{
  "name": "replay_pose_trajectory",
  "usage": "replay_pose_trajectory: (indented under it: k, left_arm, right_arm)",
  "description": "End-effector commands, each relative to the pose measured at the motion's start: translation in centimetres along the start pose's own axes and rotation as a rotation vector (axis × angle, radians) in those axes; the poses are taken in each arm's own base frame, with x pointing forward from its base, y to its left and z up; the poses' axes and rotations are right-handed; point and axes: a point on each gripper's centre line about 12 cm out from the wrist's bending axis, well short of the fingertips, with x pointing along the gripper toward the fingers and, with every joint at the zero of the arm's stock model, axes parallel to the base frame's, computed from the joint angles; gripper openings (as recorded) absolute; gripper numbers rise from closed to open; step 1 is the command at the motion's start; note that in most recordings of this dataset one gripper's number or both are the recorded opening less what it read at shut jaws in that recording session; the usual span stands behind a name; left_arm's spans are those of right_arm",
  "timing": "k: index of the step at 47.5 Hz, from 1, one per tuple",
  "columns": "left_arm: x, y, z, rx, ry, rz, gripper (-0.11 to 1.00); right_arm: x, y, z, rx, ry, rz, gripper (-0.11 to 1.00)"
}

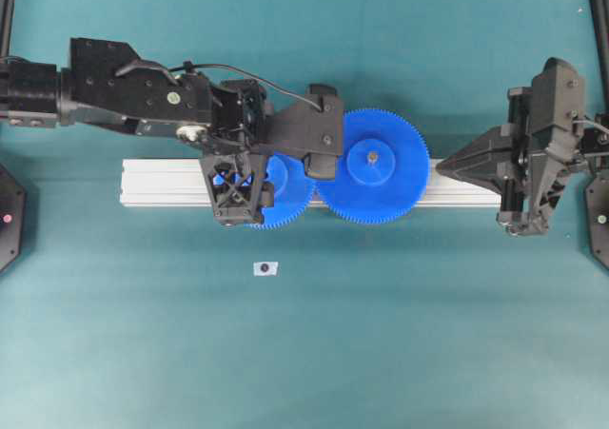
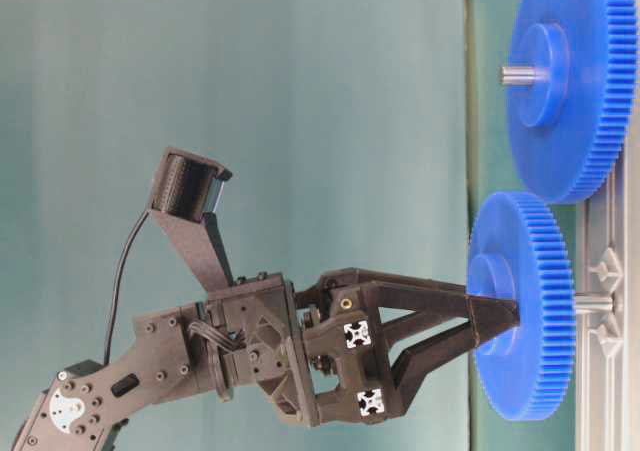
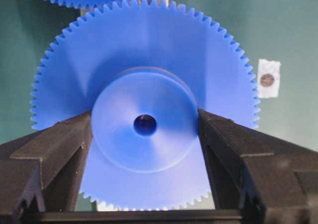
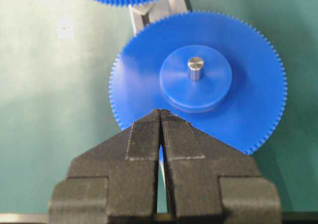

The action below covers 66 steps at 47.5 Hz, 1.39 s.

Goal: Insert the small gear onto the shaft.
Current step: 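Align the gear's bore with the left shaft beside the large gear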

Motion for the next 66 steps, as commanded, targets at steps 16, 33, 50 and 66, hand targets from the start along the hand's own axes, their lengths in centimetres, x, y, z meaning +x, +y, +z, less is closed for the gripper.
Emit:
replay_pose_trajectory:
  k: [16, 33, 50, 66]
  left_arm:
    - [-0.79, 0.86, 0.33, -0.013, -0.023, 0.013, 0.69]
    - [-1.19, 0.90, 0.59, -0.014, -0.039, 0.015, 0.69]
    - [-1.20, 0.59, 0.66, -0.006, -0.041, 0.013, 0.69]
    - [-1.38, 0.05, 0.83, 0.005, -0.044, 0.008, 0.69]
  right_arm:
    - [-0.07, 0.09, 0.58, 0.009, -0.021, 0.003, 0.04]
    - [-0.07, 0.11, 0.51, 0.008, -0.020, 0.004, 0.04]
    - [-0.07, 0.08, 0.54, 0.009, -0.021, 0.003, 0.04]
    - [-0.07, 0.13, 0.60, 0.010, -0.023, 0.005, 0.04]
